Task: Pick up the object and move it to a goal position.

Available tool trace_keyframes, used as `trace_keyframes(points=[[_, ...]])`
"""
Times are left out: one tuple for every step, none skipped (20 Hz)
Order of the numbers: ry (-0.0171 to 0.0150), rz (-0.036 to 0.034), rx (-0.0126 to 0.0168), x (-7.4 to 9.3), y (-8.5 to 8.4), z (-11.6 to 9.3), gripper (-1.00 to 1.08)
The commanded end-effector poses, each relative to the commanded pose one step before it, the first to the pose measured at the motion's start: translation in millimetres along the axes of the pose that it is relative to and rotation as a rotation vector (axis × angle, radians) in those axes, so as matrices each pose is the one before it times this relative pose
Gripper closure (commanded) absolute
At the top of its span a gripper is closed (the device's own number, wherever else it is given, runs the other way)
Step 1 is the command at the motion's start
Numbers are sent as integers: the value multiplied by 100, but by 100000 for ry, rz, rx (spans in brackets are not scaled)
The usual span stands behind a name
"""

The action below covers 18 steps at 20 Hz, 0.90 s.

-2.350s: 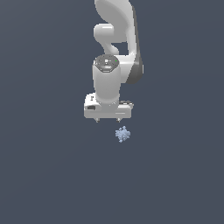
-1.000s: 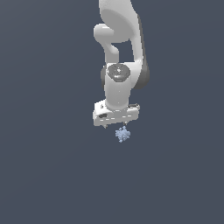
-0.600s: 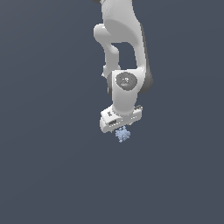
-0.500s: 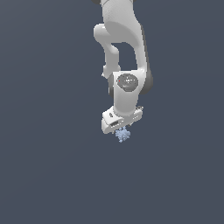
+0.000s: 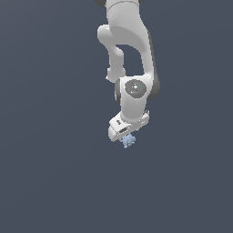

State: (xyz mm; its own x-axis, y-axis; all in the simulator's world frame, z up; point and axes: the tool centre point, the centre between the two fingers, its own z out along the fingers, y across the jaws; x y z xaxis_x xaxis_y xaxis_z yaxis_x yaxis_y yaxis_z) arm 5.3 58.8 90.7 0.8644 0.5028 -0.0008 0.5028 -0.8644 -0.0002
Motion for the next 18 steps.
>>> trace_keyframes(points=[[16, 15, -16, -6, 22, 134, -92], [0, 0, 0, -8, 9, 194, -92], [7, -69, -1, 5, -27, 267, -92], [0, 0, 0, -17, 15, 347, -92], [10, -97, 0, 3, -38, 416, -92], [7, -69, 0, -10, -19, 492, -92], [0, 0, 0, -32, 22, 566, -92], [13, -119, 1, -4, -44, 591, -92], [7, -69, 0, -10, -17, 521, -92], [0, 0, 0, -18, 20, 447, -92], [7, -69, -1, 10, -19, 363, -92], [0, 0, 0, 5, 20, 289, -92], [8, -68, -6, 35, -18, 203, -92], [0, 0, 0, 27, 20, 130, -92], [0, 0, 0, 30, 17, 60, -92], [0, 0, 0, 14, 7, 13, -92], [0, 0, 0, 0, 0, 0, 108], [0, 0, 0, 0, 0, 0, 108]])
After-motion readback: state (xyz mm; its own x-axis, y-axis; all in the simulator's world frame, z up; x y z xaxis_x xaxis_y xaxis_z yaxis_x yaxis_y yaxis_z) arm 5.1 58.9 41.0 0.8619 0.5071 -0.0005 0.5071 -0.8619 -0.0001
